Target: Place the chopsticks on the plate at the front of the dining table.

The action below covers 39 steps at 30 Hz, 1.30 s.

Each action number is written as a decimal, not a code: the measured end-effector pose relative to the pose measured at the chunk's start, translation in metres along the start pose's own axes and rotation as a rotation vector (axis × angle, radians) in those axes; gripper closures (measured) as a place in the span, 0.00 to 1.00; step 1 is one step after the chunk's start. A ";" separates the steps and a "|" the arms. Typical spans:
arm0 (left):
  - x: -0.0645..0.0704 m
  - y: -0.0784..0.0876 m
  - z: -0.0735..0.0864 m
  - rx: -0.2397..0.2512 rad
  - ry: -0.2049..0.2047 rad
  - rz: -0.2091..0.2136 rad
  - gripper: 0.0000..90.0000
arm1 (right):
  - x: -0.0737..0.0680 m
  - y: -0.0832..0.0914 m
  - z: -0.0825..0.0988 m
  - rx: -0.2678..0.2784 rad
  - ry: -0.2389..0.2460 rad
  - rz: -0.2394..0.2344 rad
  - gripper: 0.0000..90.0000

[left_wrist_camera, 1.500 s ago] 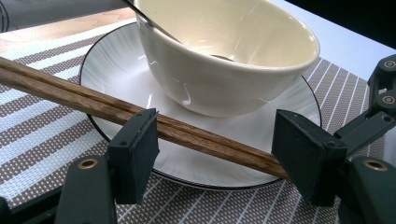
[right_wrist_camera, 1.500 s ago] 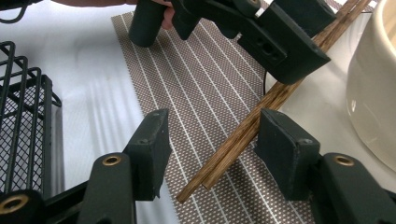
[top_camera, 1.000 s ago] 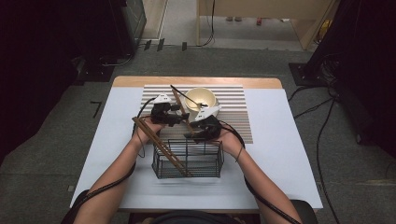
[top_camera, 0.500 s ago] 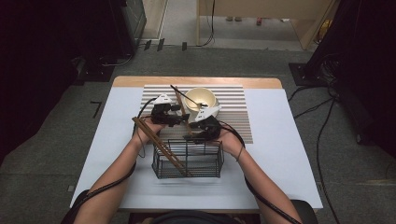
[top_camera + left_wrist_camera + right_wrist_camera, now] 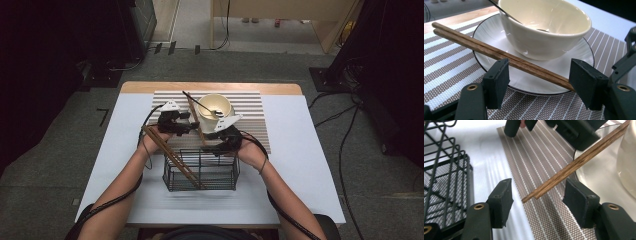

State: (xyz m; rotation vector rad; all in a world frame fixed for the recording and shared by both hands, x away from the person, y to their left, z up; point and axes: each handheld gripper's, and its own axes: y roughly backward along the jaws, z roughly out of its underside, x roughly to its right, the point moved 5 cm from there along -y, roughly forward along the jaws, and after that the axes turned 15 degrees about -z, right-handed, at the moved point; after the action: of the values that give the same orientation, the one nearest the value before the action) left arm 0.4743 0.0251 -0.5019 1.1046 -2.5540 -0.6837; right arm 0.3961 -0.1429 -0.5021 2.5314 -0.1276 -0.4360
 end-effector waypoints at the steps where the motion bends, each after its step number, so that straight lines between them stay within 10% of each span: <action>1: 0.000 0.000 0.000 0.000 -0.001 0.008 0.38 | -0.001 0.000 0.001 -0.001 0.002 -0.004 0.45; 39: 0.007 -0.013 0.004 0.000 -0.019 0.011 0.38 | 0.003 -0.023 0.000 -0.030 0.062 -0.013 0.56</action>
State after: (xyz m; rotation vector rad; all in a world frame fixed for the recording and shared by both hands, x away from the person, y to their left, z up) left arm 0.4760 0.0134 -0.5112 1.0882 -2.5738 -0.6949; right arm 0.3984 -0.1239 -0.5160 2.5141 -0.0811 -0.3619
